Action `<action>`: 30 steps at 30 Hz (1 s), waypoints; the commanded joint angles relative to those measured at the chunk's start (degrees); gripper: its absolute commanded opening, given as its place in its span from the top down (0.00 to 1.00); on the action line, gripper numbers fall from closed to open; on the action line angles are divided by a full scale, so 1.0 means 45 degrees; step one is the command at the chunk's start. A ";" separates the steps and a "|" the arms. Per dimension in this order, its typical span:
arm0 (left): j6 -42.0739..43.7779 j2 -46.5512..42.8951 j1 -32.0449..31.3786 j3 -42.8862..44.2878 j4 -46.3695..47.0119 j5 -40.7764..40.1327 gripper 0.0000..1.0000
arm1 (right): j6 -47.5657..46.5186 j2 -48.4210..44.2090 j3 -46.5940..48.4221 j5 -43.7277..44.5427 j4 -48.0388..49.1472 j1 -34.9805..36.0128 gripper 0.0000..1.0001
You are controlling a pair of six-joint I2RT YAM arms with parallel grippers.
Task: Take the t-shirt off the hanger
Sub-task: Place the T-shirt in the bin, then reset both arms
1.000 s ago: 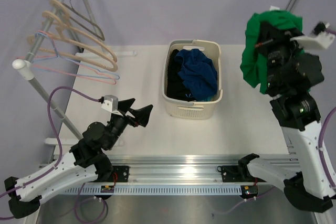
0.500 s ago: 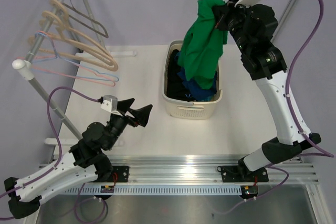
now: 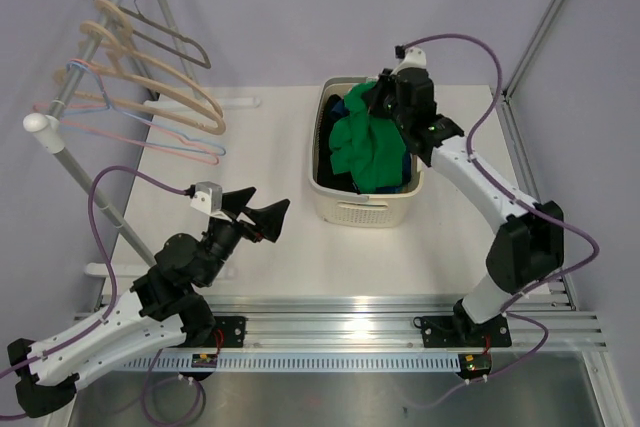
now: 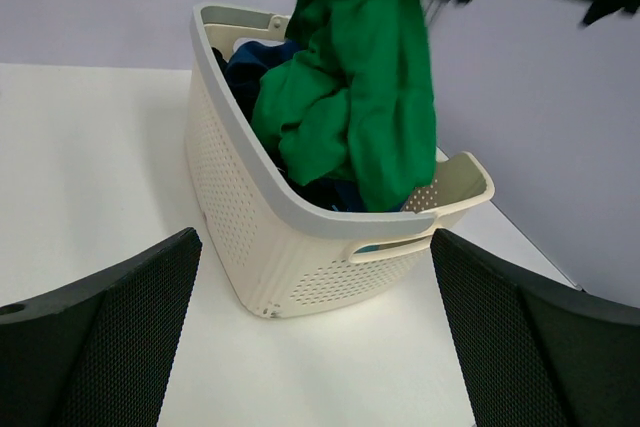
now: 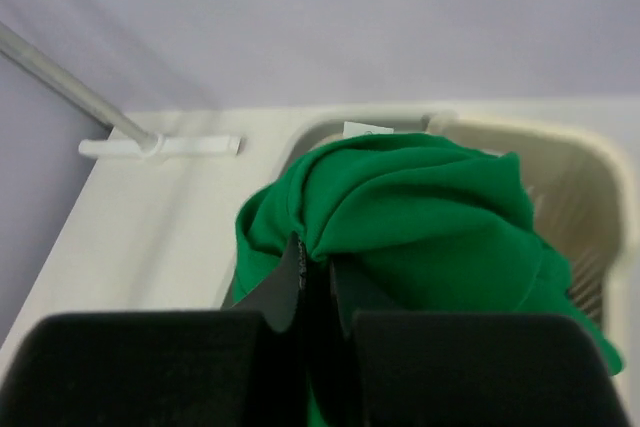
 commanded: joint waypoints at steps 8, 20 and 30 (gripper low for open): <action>0.0040 -0.0071 -0.0045 -0.0161 0.0805 -0.0556 0.01 | 0.4582 0.5575 -0.0969 -0.2153 0.0659 -0.0007 1.00; 0.0060 -0.0090 -0.0026 -0.0180 0.0825 -0.0596 0.01 | 0.4545 0.6205 -0.0754 -0.2152 0.0288 -0.0007 0.80; 0.0352 0.1022 -0.0045 0.0386 0.0570 0.0300 0.01 | 0.2691 0.1622 0.0888 -0.0416 -0.3751 -0.0007 0.00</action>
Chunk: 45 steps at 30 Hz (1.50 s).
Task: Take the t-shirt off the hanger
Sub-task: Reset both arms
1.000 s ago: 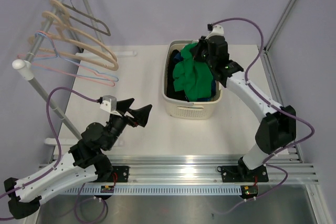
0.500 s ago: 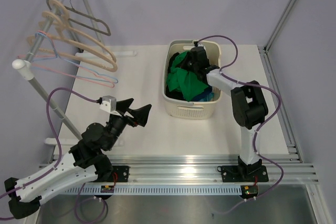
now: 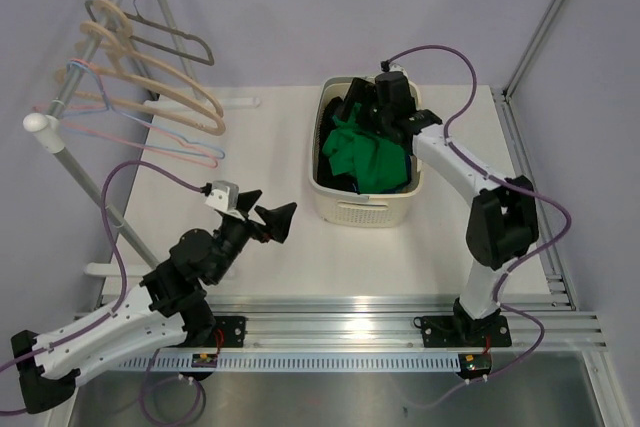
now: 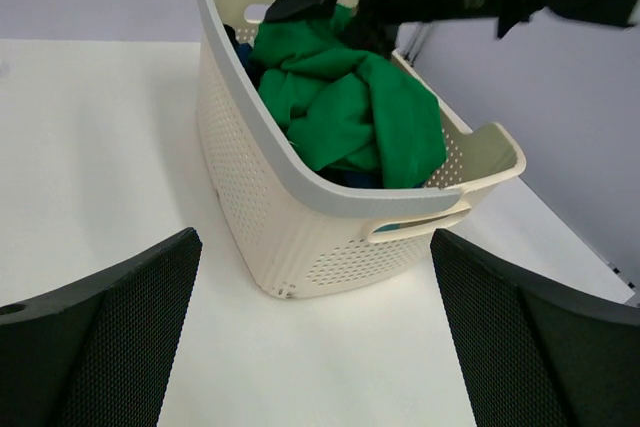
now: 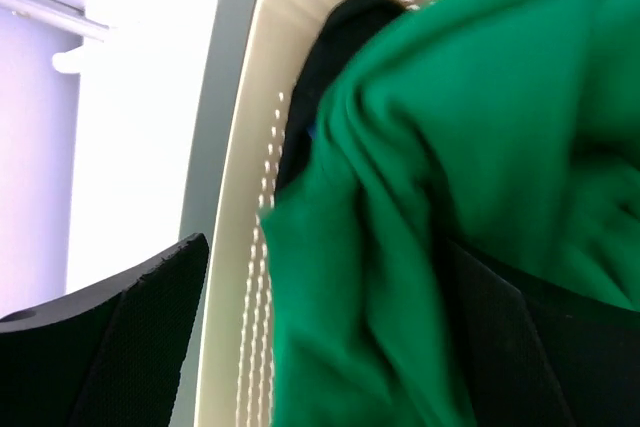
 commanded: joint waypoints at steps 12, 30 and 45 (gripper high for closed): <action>0.0827 0.0979 -0.0040 0.1279 -0.0206 0.1166 0.01 | -0.0656 -0.9105 -0.4996 0.1730 -0.2668 -0.0051 0.01; 0.0924 0.0022 -0.0040 0.1123 0.0283 0.3257 0.01 | -0.2120 -1.8153 -0.9315 0.2002 -0.3645 0.0047 0.01; 0.1100 -0.0916 -0.0040 0.0557 0.0693 0.2534 0.01 | -0.2179 -1.7294 -0.9355 0.1843 -0.3546 0.0047 0.01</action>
